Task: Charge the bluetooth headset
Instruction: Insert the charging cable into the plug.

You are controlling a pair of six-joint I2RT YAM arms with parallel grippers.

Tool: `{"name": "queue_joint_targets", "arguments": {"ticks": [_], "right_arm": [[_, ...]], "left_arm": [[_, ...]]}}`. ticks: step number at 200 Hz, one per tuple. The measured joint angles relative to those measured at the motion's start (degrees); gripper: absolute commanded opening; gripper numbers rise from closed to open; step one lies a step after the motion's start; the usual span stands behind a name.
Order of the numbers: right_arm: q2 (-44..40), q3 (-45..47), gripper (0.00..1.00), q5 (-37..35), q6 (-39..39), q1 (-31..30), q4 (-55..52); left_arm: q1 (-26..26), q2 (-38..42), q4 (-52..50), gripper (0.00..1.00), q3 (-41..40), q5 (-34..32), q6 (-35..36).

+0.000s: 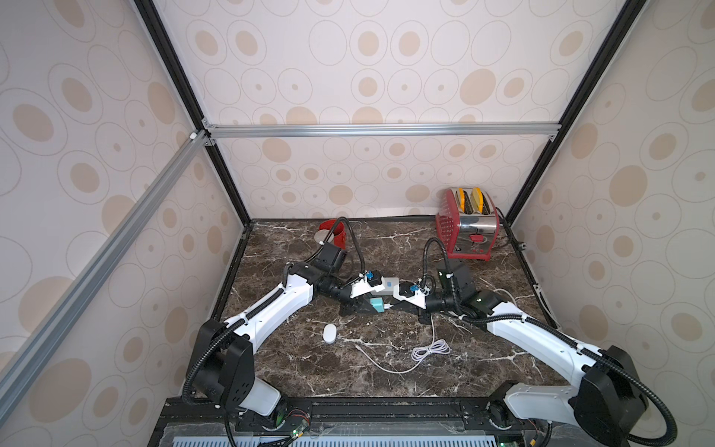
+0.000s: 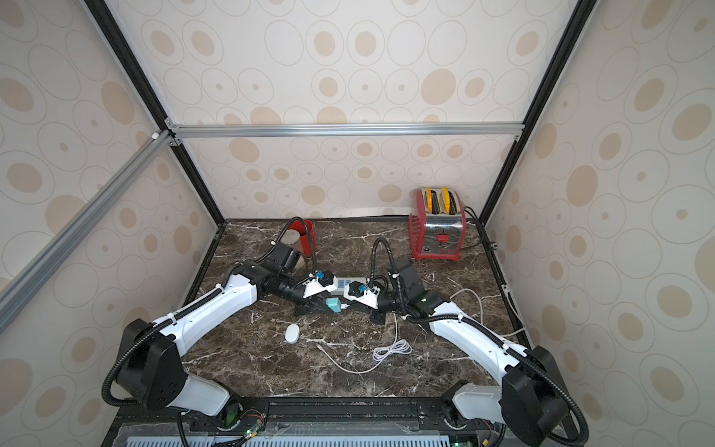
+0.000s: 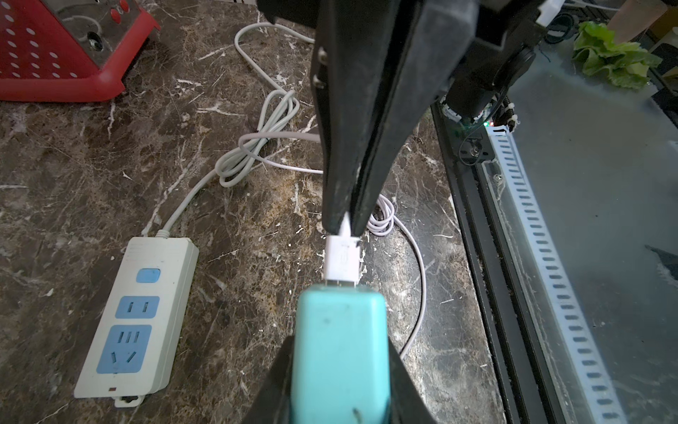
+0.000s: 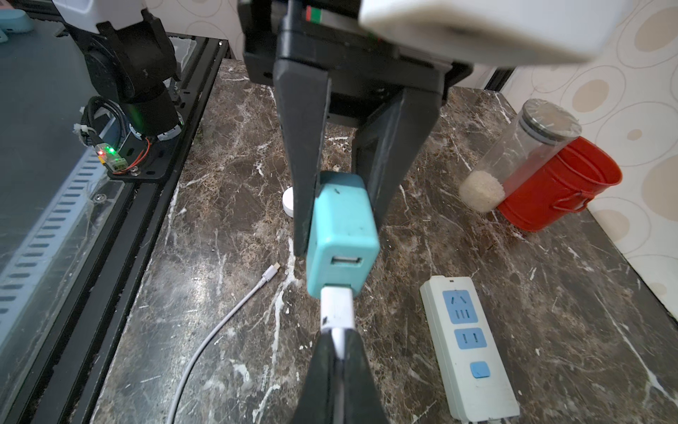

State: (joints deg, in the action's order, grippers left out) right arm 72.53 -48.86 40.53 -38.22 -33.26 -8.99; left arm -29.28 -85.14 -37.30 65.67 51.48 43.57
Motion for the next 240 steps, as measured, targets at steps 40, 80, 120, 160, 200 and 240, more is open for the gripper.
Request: {"name": "queue_joint_targets", "arguments": {"ticks": [40,80,120,160,200,240], "right_arm": [[0.7,0.0,0.00,1.7,2.1,0.5,1.6],[0.9,0.0,0.12,0.9,6.6,1.0,2.9],[-7.1,4.8,0.63,-2.7,19.2,2.0,8.5],[-15.8,7.5,0.73,-8.0,38.7,3.6,13.0],[-16.1,9.9,0.77,-12.6,61.2,3.6,17.5],[-11.5,7.2,0.77,-16.2,83.1,3.7,14.9]], "left_arm": [[0.0,0.0,0.4,0.00,0.0,-0.1,-0.6],[0.2,0.4,2.8,0.00,-0.5,-1.0,-2.3],[0.6,1.9,8.2,0.00,-3.0,-1.0,-3.8],[0.7,1.9,16.0,0.00,-5.7,-3.4,-9.4],[0.7,0.0,24.4,0.00,-6.0,-8.1,-15.4],[0.5,1.0,32.5,0.00,-9.8,-15.6,-15.5]]}}
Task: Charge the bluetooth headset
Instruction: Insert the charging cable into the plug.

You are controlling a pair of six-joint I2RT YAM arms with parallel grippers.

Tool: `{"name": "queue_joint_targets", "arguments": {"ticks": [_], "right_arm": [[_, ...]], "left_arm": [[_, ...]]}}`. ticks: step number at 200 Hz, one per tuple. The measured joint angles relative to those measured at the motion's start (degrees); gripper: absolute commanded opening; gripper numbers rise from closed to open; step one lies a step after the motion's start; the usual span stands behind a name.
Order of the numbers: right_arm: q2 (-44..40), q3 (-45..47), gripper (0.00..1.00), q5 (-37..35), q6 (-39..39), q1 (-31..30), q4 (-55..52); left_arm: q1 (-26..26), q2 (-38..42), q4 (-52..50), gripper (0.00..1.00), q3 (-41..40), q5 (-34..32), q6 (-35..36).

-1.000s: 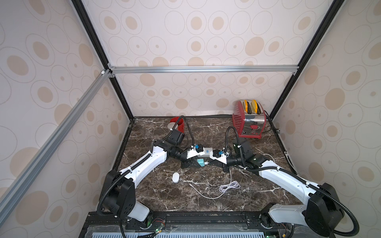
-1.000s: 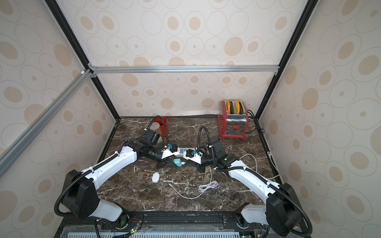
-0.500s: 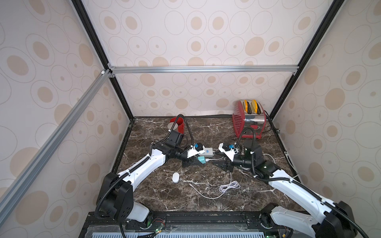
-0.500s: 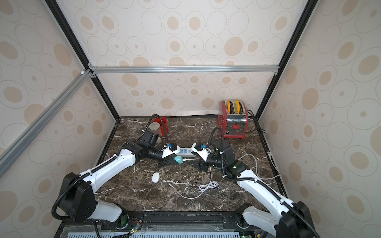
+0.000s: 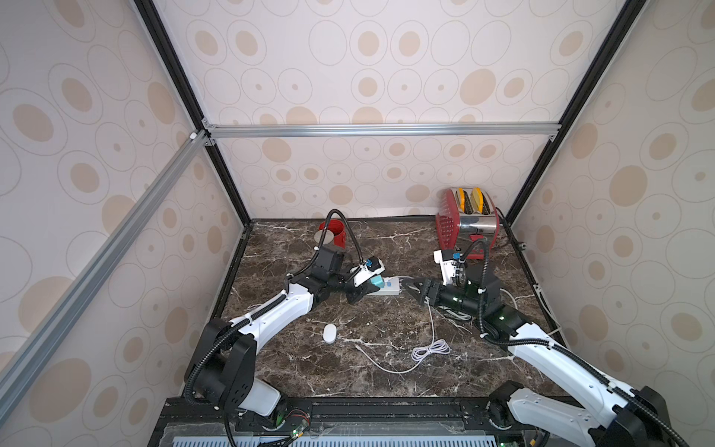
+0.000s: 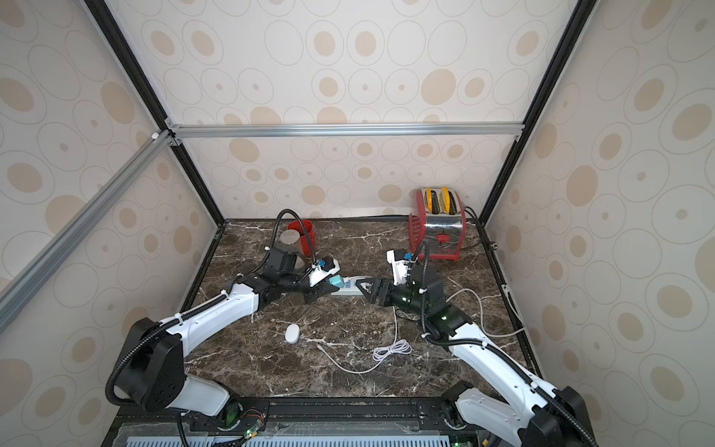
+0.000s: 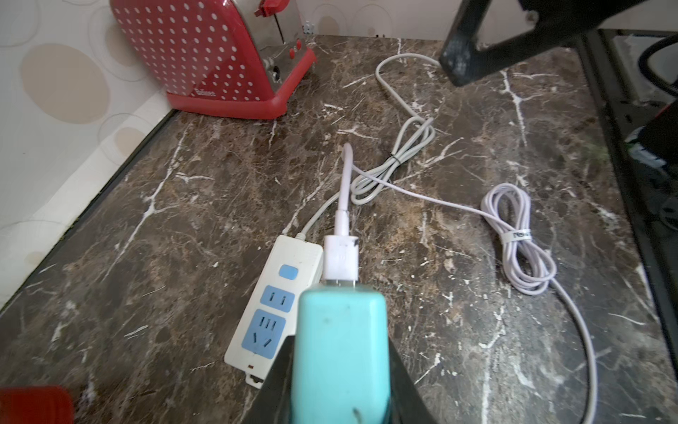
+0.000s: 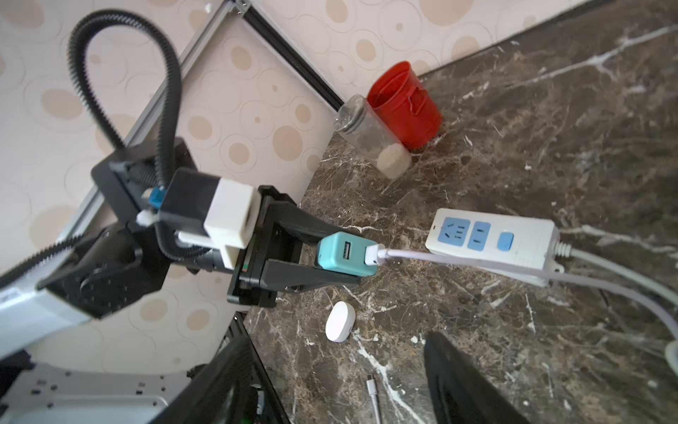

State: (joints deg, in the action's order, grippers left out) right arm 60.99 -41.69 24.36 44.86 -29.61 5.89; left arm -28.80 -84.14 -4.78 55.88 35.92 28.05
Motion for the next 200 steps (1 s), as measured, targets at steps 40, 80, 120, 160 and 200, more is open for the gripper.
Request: {"name": "queue_joint_targets", "arguments": {"ticks": [40,80,120,160,200], "right_arm": [[9.0,-4.6,0.77,1.6,16.6,0.0,-0.5],[16.4,-6.6,0.75,5.4,28.9,0.0,2.8],[20.3,-7.0,0.73,7.1,36.5,0.0,3.9],[22.0,-6.8,0.73,7.6,41.4,-0.5,5.8],[25.5,-6.2,0.69,8.0,46.4,-1.2,10.8]], "left_arm": [[-2.0,0.8,2.5,0.00,-2.3,-4.0,6.8],[-5.4,0.8,4.2,0.00,-4.2,-9.4,15.3],[-6.1,0.6,11.3,0.00,-8.2,-15.5,20.0],[-6.2,0.6,19.3,0.00,-11.3,-19.3,22.6],[-6.4,0.6,23.0,0.00,-12.5,-19.6,23.9]]}}
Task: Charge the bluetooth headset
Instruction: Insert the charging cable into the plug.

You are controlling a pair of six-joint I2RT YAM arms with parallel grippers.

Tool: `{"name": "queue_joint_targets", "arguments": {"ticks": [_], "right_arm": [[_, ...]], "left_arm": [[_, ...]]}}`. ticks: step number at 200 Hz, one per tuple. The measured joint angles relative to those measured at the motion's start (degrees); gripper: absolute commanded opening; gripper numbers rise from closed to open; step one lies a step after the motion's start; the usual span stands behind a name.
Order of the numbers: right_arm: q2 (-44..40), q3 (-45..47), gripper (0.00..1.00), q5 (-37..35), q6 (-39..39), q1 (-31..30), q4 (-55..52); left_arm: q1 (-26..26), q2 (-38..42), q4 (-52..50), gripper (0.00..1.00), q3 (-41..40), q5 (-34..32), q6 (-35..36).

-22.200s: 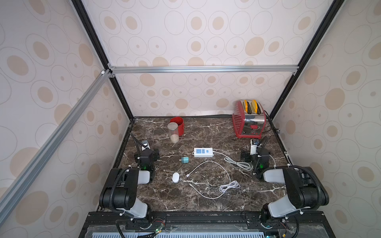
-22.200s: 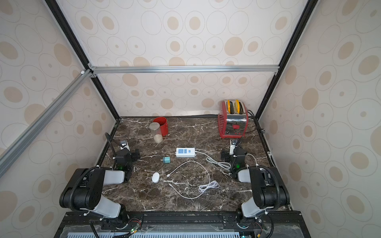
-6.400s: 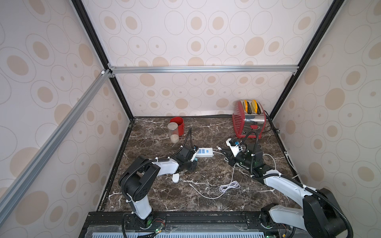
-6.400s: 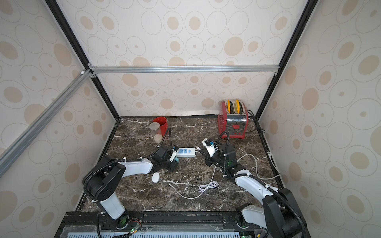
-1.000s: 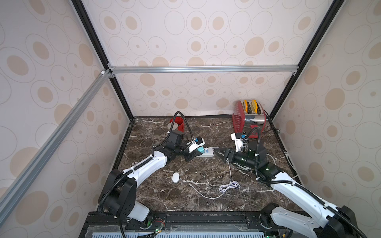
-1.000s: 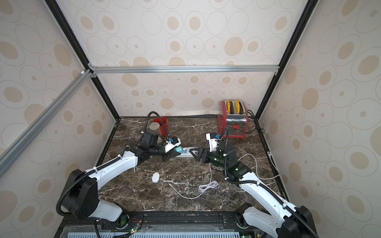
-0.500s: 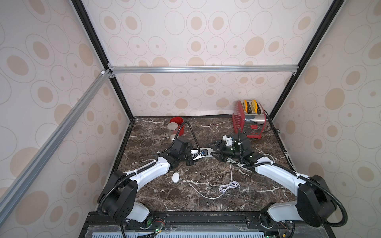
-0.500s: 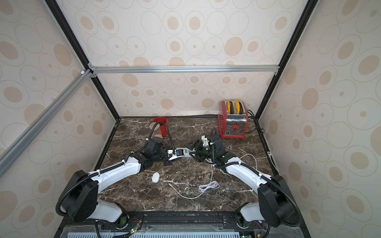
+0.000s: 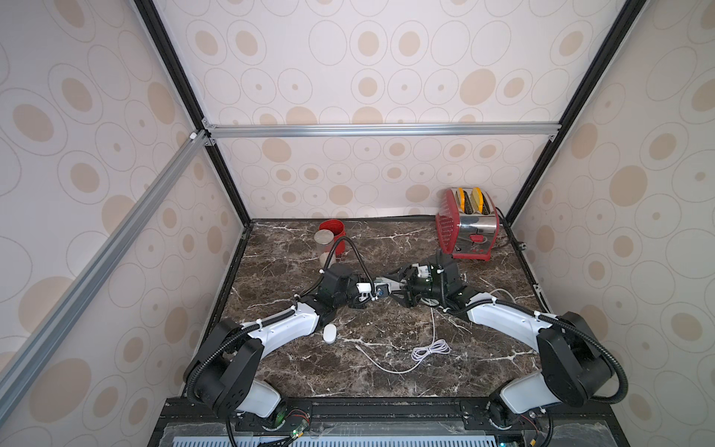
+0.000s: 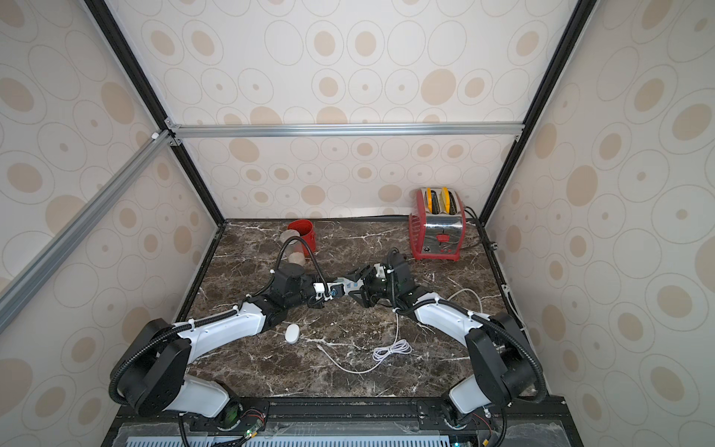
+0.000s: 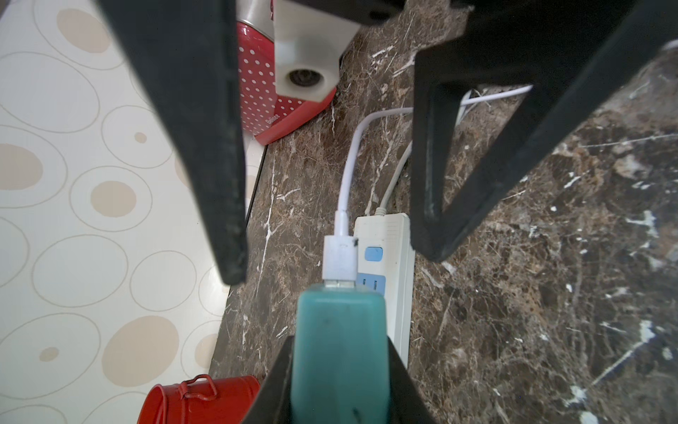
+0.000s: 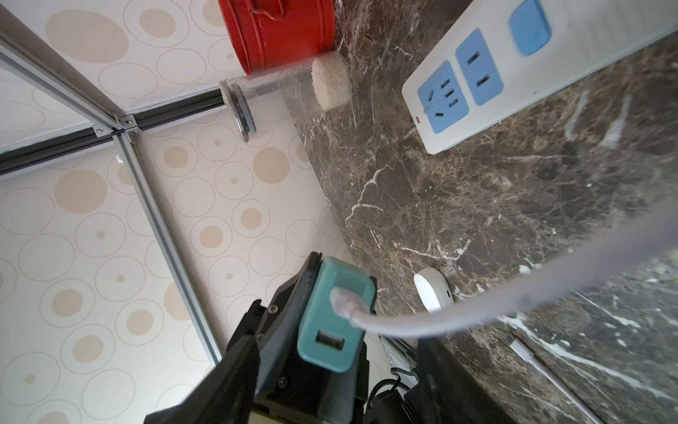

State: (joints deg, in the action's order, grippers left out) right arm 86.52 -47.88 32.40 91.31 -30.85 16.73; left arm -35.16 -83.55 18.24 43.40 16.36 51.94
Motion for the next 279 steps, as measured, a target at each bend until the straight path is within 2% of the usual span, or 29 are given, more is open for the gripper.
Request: {"name": "queue_joint_targets", "arguments": {"ticks": [35,68,175,186,200,213,221,222,225,228,230,231,233,259,279], "right_arm": [[2.8,0.0,0.56,0.0,3.9,-0.6,3.5],[4.1,0.0,0.54,-0.1,6.4,-0.7,6.4],[8.1,0.1,0.19,-1.0,13.9,-2.1,13.1],[8.1,0.1,0.12,-1.1,14.1,-2.1,13.3],[8.1,0.4,0.00,-1.1,14.3,-2.1,13.9],[8.1,0.7,0.00,-1.2,14.4,-2.1,14.5],[8.1,0.9,0.00,-1.2,14.4,-2.1,14.9],[8.1,0.9,0.00,-1.2,14.4,-2.1,15.0],[8.1,1.0,0.00,-1.2,14.3,-2.1,15.1],[8.1,1.0,0.00,-1.4,14.0,-2.1,15.3],[8.1,1.1,0.00,-1.4,13.8,-2.1,15.4],[8.1,1.1,0.00,-1.4,13.7,-2.1,15.5],[8.1,1.2,0.00,-1.4,13.6,-2.1,15.7],[7.7,1.3,0.00,-1.5,9.8,-1.7,14.5],[5.5,0.5,0.00,-2.0,3.0,-0.6,7.0]], "left_arm": [[0.0,0.1,1.0,0.00,-0.8,0.0,0.5],[0.0,0.1,1.7,0.00,-0.9,0.0,0.5],[0.0,0.2,2.4,0.00,-1.8,-1.9,3.1],[0.0,0.2,2.5,0.13,-1.8,-2.0,3.3],[0.0,0.2,2.6,0.18,-1.8,-2.1,3.5],[0.0,0.2,2.8,0.26,-1.9,-2.1,3.6],[-0.1,0.2,3.0,0.42,-2.0,-2.2,3.7],[-0.1,0.2,3.0,0.47,-2.0,-2.2,3.7],[-0.1,0.2,3.1,0.50,-2.0,-2.2,3.5],[-0.1,0.2,3.2,0.65,-2.0,-2.1,3.4],[-0.1,0.2,3.4,0.88,-2.1,-2.1,3.1],[-0.1,0.2,3.5,0.94,-2.1,-2.2,2.9],[-0.1,0.2,3.6,0.98,-2.1,-2.1,2.8],[-0.2,1.4,5.4,0.99,-3.1,-2.4,-0.5],[-0.2,3.9,6.1,0.99,-5.0,-2.6,-3.0]]}}
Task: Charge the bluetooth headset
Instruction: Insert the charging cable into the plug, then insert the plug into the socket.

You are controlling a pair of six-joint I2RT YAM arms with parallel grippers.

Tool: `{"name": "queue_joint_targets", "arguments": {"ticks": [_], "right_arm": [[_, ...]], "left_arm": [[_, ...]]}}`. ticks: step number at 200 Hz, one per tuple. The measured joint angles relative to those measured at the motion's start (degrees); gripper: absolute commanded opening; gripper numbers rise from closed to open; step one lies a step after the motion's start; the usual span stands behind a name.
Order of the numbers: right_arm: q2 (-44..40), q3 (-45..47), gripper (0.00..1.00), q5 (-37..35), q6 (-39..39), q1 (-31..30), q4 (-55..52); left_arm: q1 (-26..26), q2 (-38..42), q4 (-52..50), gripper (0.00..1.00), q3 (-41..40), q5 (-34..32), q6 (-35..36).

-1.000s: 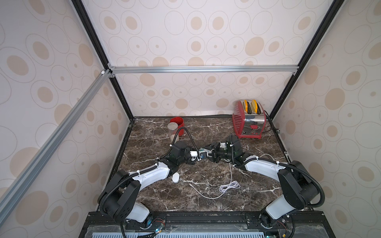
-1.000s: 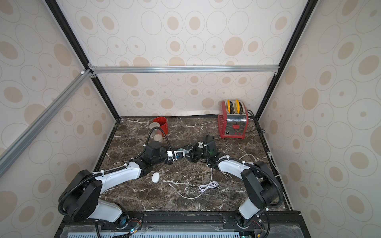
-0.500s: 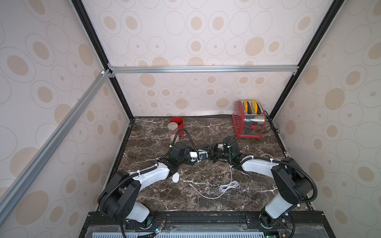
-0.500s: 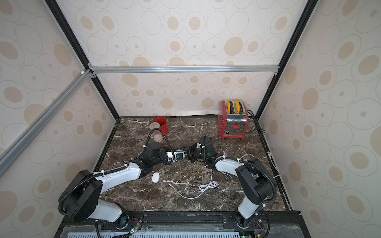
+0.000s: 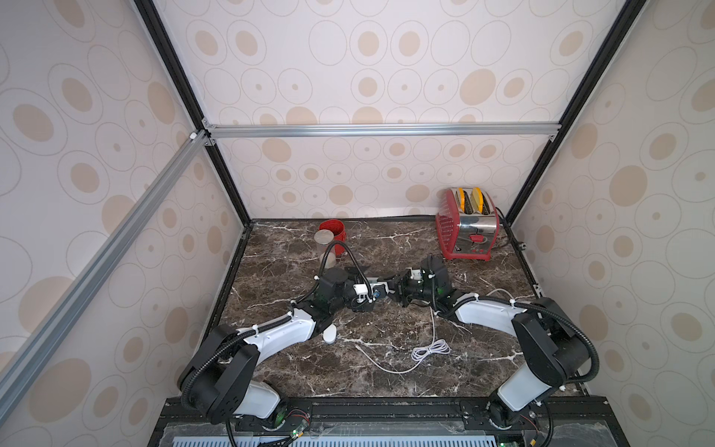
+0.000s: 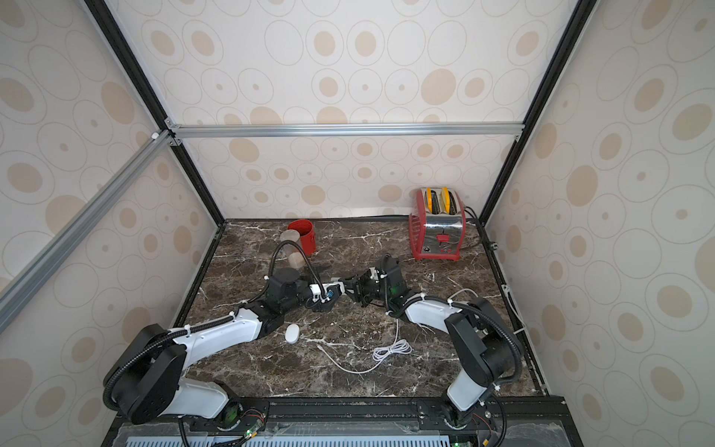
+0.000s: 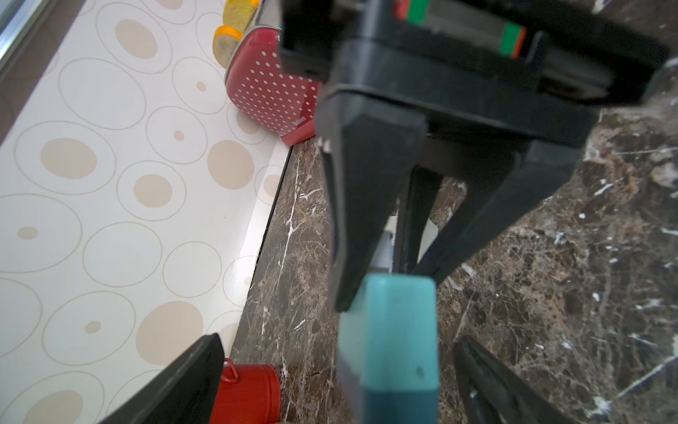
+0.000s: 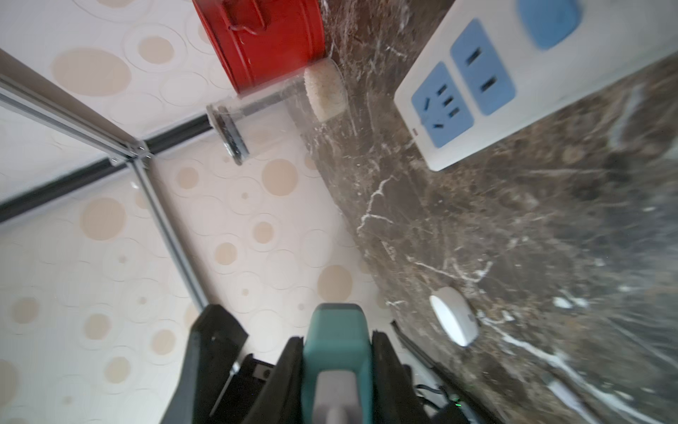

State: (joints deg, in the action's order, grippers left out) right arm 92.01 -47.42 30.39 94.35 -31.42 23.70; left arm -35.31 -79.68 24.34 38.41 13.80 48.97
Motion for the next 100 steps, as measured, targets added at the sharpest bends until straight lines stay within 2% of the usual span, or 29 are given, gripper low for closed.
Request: {"name": "queue_joint_targets", "arguments": {"ticks": [35,60,100], "right_arm": [[-3.3,-10.6,0.00,-5.5,-20.7,1.2,-22.4],[-3.5,-17.7,0.00,-10.0,-34.4,1.0,-32.9],[2.8,-28.8,0.00,-20.2,-53.2,-2.2,-47.1]], "left_arm": [[1.2,6.5,1.6,0.99,-5.1,-0.3,-7.3],[5.5,10.8,2.1,0.99,-7.3,0.2,-16.4],[11.9,11.9,1.0,0.99,-6.7,1.3,-30.2]]}}
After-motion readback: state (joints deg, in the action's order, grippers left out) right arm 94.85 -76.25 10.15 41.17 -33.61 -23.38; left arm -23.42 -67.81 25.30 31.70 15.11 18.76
